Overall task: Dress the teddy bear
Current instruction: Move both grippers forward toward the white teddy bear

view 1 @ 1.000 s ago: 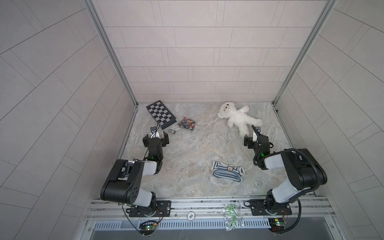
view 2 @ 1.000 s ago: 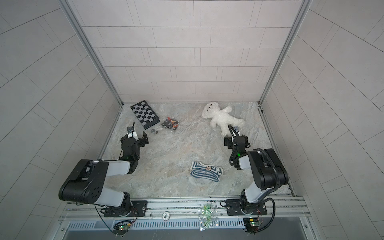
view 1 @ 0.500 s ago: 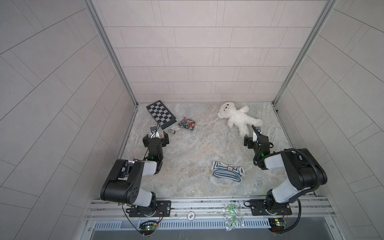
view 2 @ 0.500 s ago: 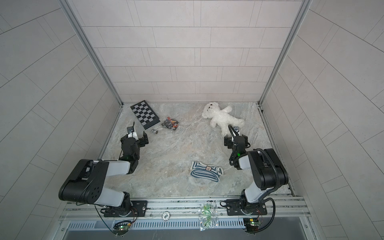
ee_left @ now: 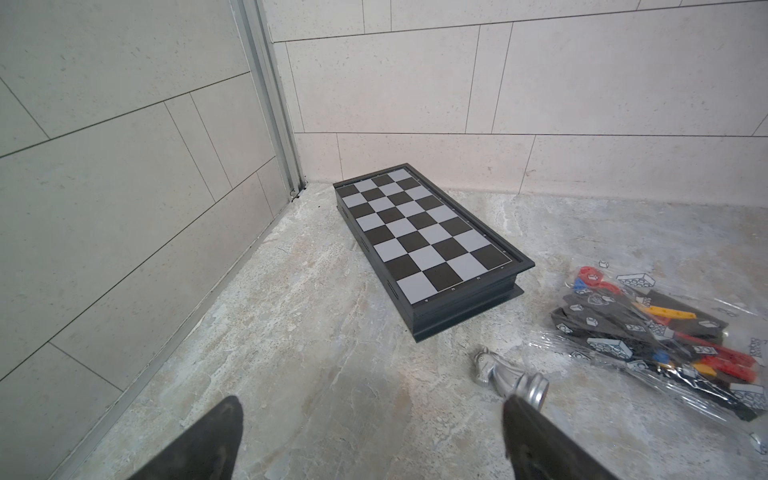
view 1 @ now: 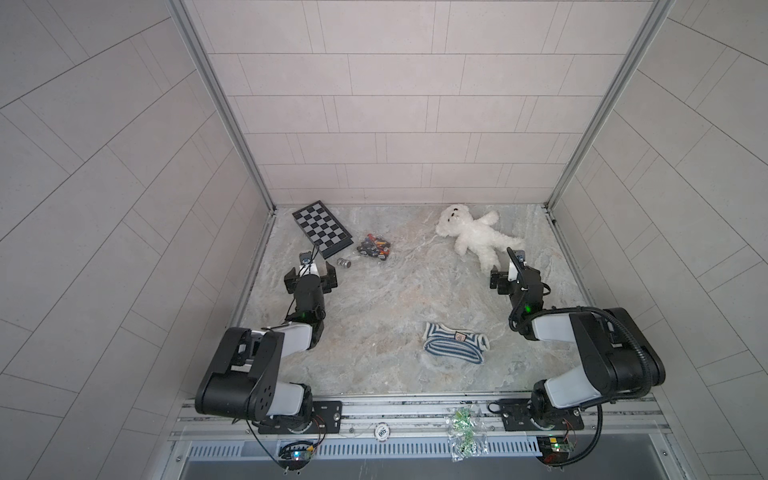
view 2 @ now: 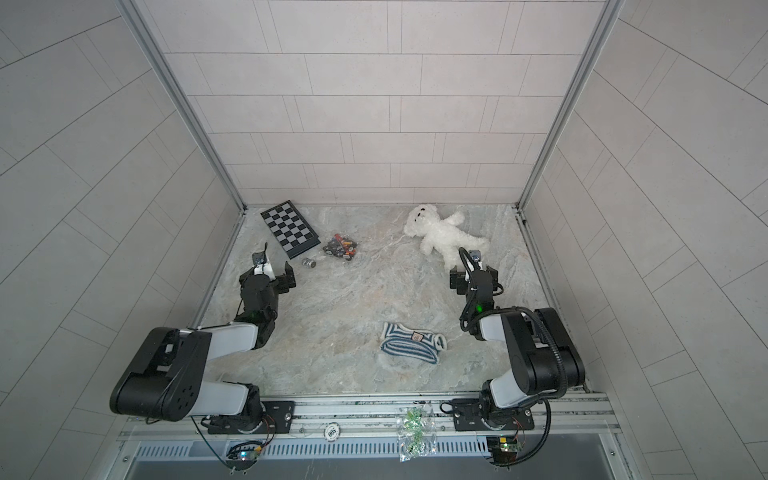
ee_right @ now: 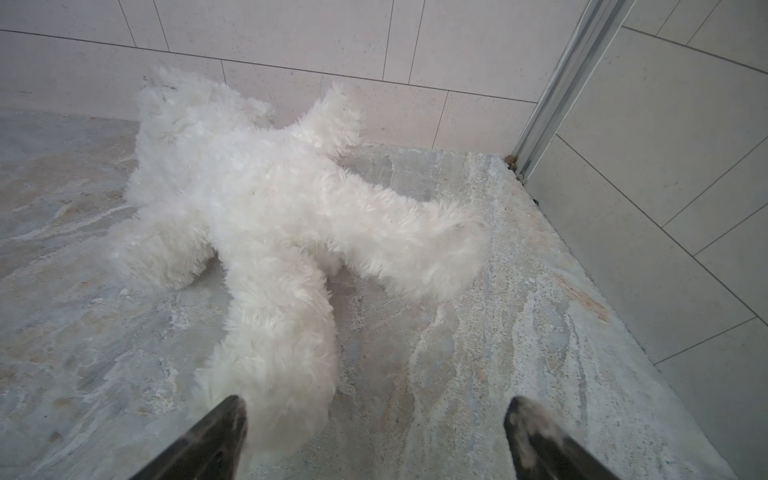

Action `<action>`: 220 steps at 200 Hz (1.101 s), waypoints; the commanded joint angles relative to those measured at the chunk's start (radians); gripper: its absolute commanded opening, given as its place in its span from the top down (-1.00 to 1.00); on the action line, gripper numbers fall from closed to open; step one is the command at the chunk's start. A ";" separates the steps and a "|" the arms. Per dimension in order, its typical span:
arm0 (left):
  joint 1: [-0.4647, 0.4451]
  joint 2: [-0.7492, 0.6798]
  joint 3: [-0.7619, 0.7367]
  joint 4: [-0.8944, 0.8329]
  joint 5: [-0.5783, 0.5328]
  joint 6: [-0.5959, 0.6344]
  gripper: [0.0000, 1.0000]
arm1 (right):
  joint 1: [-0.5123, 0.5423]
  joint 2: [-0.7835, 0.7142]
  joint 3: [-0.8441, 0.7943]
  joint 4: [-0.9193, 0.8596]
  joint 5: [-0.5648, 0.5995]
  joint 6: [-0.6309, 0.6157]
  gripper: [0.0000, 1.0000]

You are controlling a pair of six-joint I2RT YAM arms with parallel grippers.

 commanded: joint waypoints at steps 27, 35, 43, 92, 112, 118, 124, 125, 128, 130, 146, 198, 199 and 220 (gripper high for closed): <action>-0.017 -0.171 0.052 -0.181 0.009 0.004 -1.00 | 0.012 -0.166 0.030 -0.211 0.051 0.003 -0.99; -0.021 -0.201 0.059 -0.206 0.015 -0.012 -1.00 | 0.017 -0.193 0.046 -0.263 0.039 0.000 -0.99; -0.032 -0.227 0.069 -0.239 0.051 -0.029 -1.00 | 0.026 -0.213 0.056 -0.302 0.036 -0.001 -0.99; -0.150 -0.341 0.143 -0.407 0.173 -0.208 -1.00 | 0.070 -0.350 0.217 -0.816 0.133 0.292 -0.99; -0.208 -0.371 0.182 -0.493 0.235 -0.301 -1.00 | 0.106 -0.356 0.297 -1.005 0.045 0.304 -0.99; -0.230 -0.376 0.195 -0.517 0.248 -0.317 -1.00 | 0.124 -0.356 0.312 -1.052 0.027 0.308 -0.99; -0.249 -0.378 0.204 -0.537 0.266 -0.333 -1.00 | 0.140 -0.360 0.322 -1.084 0.008 0.311 -0.99; -0.252 -0.378 0.207 -0.540 0.269 -0.335 -1.00 | 0.144 -0.361 0.323 -1.088 0.003 0.310 -0.99; -0.259 -0.378 0.211 -0.549 0.278 -0.343 -1.00 | 0.152 -0.364 0.325 -1.100 -0.008 0.307 -0.99; -0.262 -0.378 0.215 -0.555 0.285 -0.348 -1.00 | 0.160 -0.366 0.325 -1.106 -0.015 0.301 -0.99; -0.273 -0.363 0.244 -0.601 0.358 -0.421 -1.00 | 0.203 -0.382 0.332 -1.156 -0.033 0.290 -0.99; -0.353 -0.281 0.301 -0.607 0.549 -0.512 -1.00 | 0.180 -0.261 0.429 -1.220 -0.090 0.256 -0.99; -0.356 -0.280 0.301 -0.607 0.549 -0.512 -1.00 | 0.178 -0.256 0.433 -1.221 -0.090 0.255 -0.99; -0.410 -0.257 0.313 -0.576 0.562 -0.510 -1.00 | 0.149 -0.126 0.520 -1.217 -0.084 0.252 -0.99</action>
